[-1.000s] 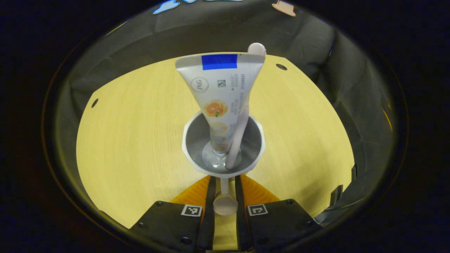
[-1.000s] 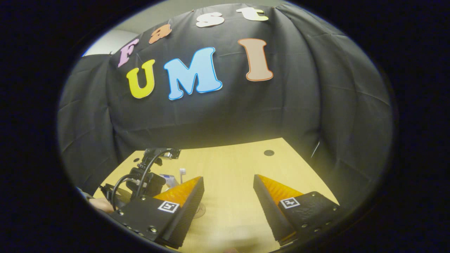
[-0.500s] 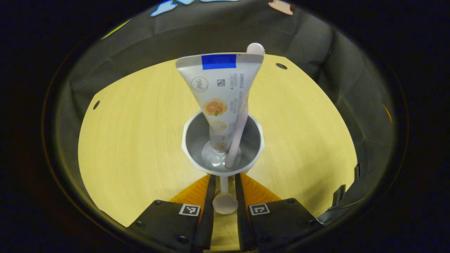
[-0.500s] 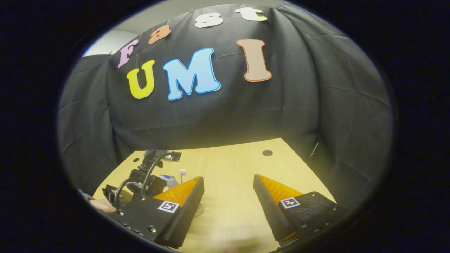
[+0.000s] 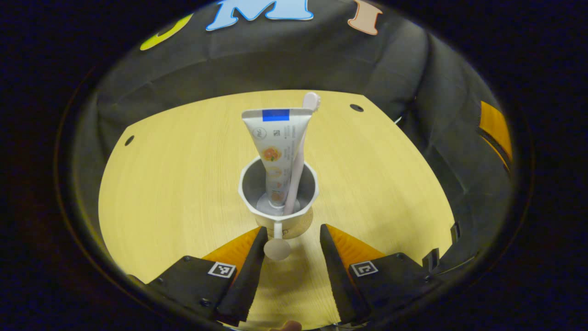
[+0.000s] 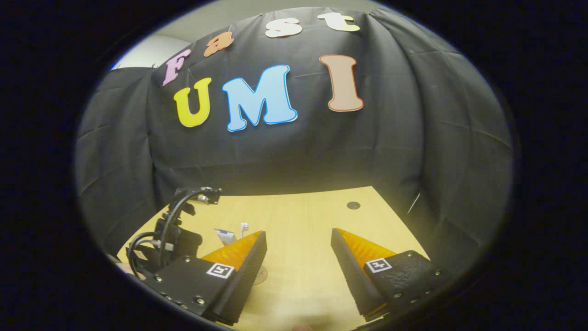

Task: Put the toothbrush and toothpaste on the desktop into the cup, then pick up the cup and place it on the coaster on the desktop.

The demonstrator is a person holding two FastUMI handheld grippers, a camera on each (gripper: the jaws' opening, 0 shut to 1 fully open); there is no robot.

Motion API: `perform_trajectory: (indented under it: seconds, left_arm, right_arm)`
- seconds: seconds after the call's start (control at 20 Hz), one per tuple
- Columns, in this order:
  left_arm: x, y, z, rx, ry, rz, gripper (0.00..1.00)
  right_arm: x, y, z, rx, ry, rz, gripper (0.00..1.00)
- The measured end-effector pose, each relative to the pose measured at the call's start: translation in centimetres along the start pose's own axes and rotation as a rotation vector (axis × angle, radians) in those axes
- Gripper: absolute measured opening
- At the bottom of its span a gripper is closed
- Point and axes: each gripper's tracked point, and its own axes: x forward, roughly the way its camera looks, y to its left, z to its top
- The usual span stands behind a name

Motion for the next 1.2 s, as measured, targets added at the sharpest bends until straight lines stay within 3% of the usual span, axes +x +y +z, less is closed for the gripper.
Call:
perform_trajectory:
  seconds: [0.05, 0.1, 0.7, 0.9, 1.2]
  left_arm:
    - [-0.8, -0.2, 0.3, -0.011, -0.030, 0.002, 0.89]
    - [-1.6, -0.1, 0.5, -0.014, -0.065, 0.011, 0.95]
    - [-13.7, 3.2, 7.9, -0.036, -0.594, 0.145, 0.94]
    - [-17.4, 4.3, 10.2, -0.016, -0.717, 0.171, 0.94]
    - [-20.6, 5.2, 11.3, 0.017, -0.826, 0.179, 0.93]
  right_arm:
    - [0.1, 0.0, 0.2, -0.009, -0.007, 0.007, 0.89]
    - [0.0, 0.0, 0.4, -0.017, -0.011, 0.012, 0.89]
    - [-1.8, 0.8, 3.1, -0.106, -0.098, 0.038, 0.93]
    - [-2.8, 2.4, 4.1, -0.125, -0.162, 0.041, 0.93]
    - [-4.7, 3.0, 5.4, -0.168, -0.271, -0.032, 0.93]
